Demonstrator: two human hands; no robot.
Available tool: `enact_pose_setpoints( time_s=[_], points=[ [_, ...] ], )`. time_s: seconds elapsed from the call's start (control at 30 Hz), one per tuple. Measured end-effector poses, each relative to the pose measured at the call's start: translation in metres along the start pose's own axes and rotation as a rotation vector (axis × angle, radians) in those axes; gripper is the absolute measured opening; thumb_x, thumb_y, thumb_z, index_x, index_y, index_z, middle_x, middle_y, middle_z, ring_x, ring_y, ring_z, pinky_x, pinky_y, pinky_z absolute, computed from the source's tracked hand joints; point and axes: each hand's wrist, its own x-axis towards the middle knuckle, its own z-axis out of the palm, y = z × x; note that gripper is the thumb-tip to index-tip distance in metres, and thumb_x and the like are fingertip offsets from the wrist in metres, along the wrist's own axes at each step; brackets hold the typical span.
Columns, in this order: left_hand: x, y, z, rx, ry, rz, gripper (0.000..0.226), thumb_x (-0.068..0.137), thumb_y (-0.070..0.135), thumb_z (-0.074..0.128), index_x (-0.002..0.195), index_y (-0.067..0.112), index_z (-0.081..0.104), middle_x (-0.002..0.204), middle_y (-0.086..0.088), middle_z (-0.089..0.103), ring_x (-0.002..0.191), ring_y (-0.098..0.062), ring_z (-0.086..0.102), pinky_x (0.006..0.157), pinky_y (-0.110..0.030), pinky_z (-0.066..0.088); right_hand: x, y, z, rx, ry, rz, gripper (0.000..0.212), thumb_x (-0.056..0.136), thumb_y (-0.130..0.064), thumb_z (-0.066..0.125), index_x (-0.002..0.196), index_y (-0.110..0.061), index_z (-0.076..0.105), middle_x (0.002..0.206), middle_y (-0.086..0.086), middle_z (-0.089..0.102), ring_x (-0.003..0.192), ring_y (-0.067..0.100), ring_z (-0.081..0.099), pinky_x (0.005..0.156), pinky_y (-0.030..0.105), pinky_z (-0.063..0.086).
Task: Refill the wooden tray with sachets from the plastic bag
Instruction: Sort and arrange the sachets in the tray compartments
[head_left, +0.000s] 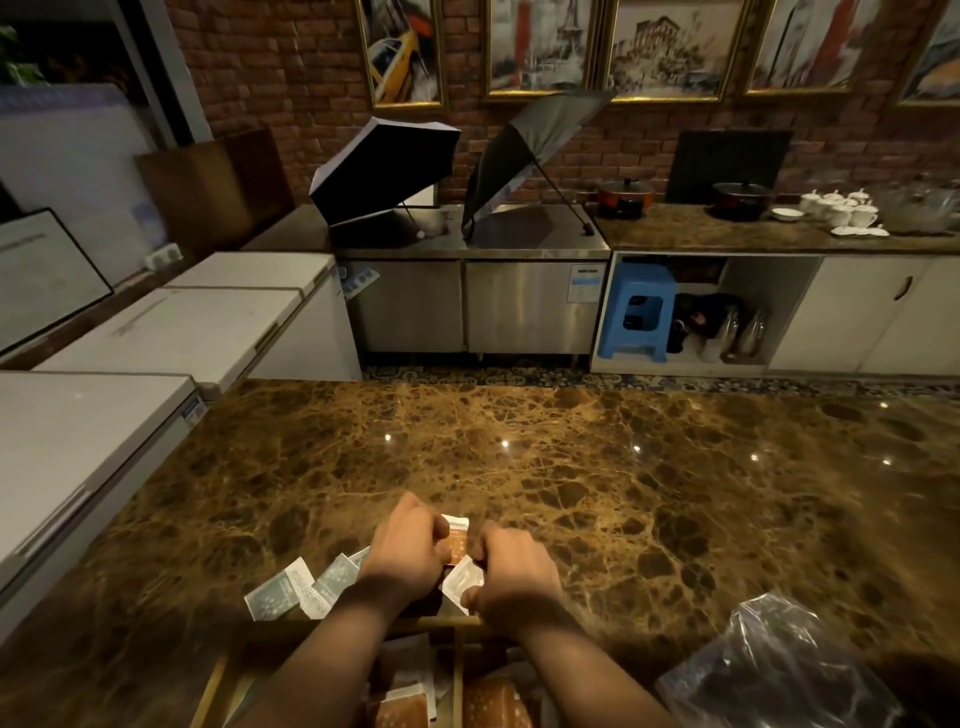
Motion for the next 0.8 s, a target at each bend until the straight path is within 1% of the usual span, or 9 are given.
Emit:
enact_pose_setpoints(
  time_s=[0.1,0.17,0.23,0.3,0.4,0.5,0.63,0.7,0.8],
  points=[
    [-0.001,-0.003,0.0,-0.065,0.032,-0.054,0.02,0.083,0.019,0.079,0.101,0.023,0.072,0.114,0.004,0.058,0.102,-0.017,0.062,0.097,-0.031,0.047,0.005,-0.003,0.003,0.018,-0.021,0.045,0.045,0.08,-0.023,0.079,0.119,-0.02,0.056,0.124,0.006,0.062,0.116,0.029,0.06,0.092,0.036,0.05],
    [0.001,-0.001,0.001,-0.138,0.058,-0.085,0.025,0.078,0.011,0.081,0.096,0.025,0.071,0.11,0.005,0.059,0.094,-0.014,0.064,0.091,-0.028,0.049,0.007,-0.003,0.002,0.049,-0.001,0.057,0.041,0.079,-0.02,0.077,0.114,-0.02,0.057,0.12,0.005,0.065,0.112,0.029,0.062,0.09,0.035,0.052],
    [0.002,0.003,0.001,-0.188,0.073,-0.123,0.031,0.074,0.007,0.082,0.091,0.028,0.069,0.105,0.006,0.062,0.09,-0.013,0.065,0.087,-0.029,0.052,0.008,-0.001,0.003,0.069,0.036,0.057,0.033,0.08,-0.02,0.072,0.111,-0.022,0.059,0.115,0.004,0.067,0.109,0.028,0.064,0.087,0.035,0.052],
    [0.005,0.004,0.0,-0.214,0.082,-0.152,0.034,0.071,0.002,0.079,0.084,0.031,0.068,0.096,0.008,0.069,0.088,-0.013,0.067,0.083,-0.03,0.055,0.006,0.002,0.0,0.078,0.062,0.065,0.024,0.081,-0.02,0.07,0.104,-0.026,0.064,0.109,0.0,0.07,0.105,0.025,0.066,0.083,0.034,0.051],
    [0.006,0.006,-0.004,-0.266,0.108,-0.2,0.033,0.07,-0.003,0.068,0.072,0.031,0.066,0.081,0.012,0.072,0.082,-0.014,0.069,0.079,-0.03,0.057,0.006,0.008,-0.007,0.118,0.108,0.05,0.016,0.078,-0.023,0.075,0.091,-0.031,0.069,0.092,-0.009,0.071,0.092,0.016,0.067,0.075,0.029,0.05],
    [0.005,0.006,-0.011,-0.351,0.161,-0.239,0.033,0.07,-0.004,0.06,0.069,0.028,0.069,0.076,0.01,0.074,0.078,-0.017,0.071,0.074,-0.035,0.06,0.003,0.011,-0.014,0.134,0.163,0.01,0.017,0.076,-0.024,0.079,0.083,-0.036,0.068,0.083,-0.014,0.069,0.081,0.008,0.064,0.072,0.027,0.049],
    [0.003,0.005,-0.024,-0.376,0.161,-0.245,0.032,0.074,-0.002,0.059,0.07,0.028,0.069,0.08,0.008,0.075,0.08,-0.018,0.071,0.075,-0.035,0.061,-0.005,0.014,-0.022,0.189,0.198,-0.055,0.03,0.077,-0.015,0.071,0.065,-0.041,0.062,0.084,-0.014,0.068,0.08,0.005,0.063,0.076,0.031,0.056],
    [0.001,0.004,-0.03,-0.385,0.168,-0.244,0.033,0.073,-0.002,0.058,0.068,0.03,0.069,0.076,0.008,0.073,0.078,-0.018,0.07,0.073,-0.035,0.06,-0.008,0.013,-0.026,0.212,0.218,-0.086,0.029,0.077,-0.013,0.067,0.064,-0.039,0.063,0.083,-0.014,0.069,0.081,0.006,0.064,0.077,0.032,0.058],
    [-0.006,0.0,-0.037,-0.405,0.185,-0.232,0.032,0.072,0.0,0.06,0.068,0.03,0.069,0.073,0.007,0.072,0.076,-0.015,0.068,0.074,-0.035,0.06,-0.01,0.012,-0.03,0.256,0.244,-0.128,0.025,0.078,-0.011,0.068,0.067,-0.034,0.067,0.081,-0.012,0.069,0.079,0.005,0.064,0.077,0.032,0.059]
  ],
)
